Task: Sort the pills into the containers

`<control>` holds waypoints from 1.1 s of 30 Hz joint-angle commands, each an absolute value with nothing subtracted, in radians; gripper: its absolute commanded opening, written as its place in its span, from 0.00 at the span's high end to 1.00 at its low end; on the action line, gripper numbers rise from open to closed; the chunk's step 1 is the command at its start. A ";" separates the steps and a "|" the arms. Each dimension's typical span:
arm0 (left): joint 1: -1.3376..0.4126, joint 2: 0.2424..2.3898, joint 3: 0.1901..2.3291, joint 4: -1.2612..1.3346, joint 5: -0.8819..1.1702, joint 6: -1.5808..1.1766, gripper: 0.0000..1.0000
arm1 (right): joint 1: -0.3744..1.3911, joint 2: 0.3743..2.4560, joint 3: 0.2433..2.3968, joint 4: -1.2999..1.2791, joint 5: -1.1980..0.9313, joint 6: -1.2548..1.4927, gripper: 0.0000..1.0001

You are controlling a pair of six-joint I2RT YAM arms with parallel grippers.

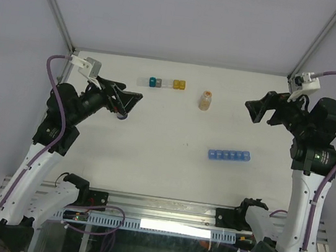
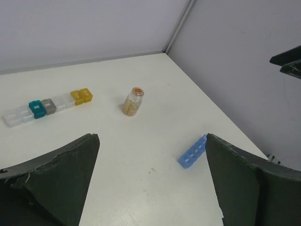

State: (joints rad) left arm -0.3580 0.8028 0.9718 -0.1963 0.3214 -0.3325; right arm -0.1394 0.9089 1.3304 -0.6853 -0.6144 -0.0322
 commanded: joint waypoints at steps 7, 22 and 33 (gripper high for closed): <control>-0.154 0.728 0.763 0.187 0.558 -0.613 0.01 | -0.120 0.904 1.214 -0.552 -0.545 0.025 0.00; -0.580 0.832 0.568 0.494 0.434 -0.307 0.01 | -0.108 0.945 0.958 -0.617 -1.187 -0.716 0.00; -0.729 1.118 0.344 0.985 0.510 -0.058 0.01 | -0.011 1.104 0.924 -0.851 -1.091 -1.401 0.01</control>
State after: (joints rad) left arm -0.7147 1.0500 0.3649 0.7403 0.4820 -0.1974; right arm -0.0738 1.0470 0.9119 -0.7631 -1.1385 -1.1034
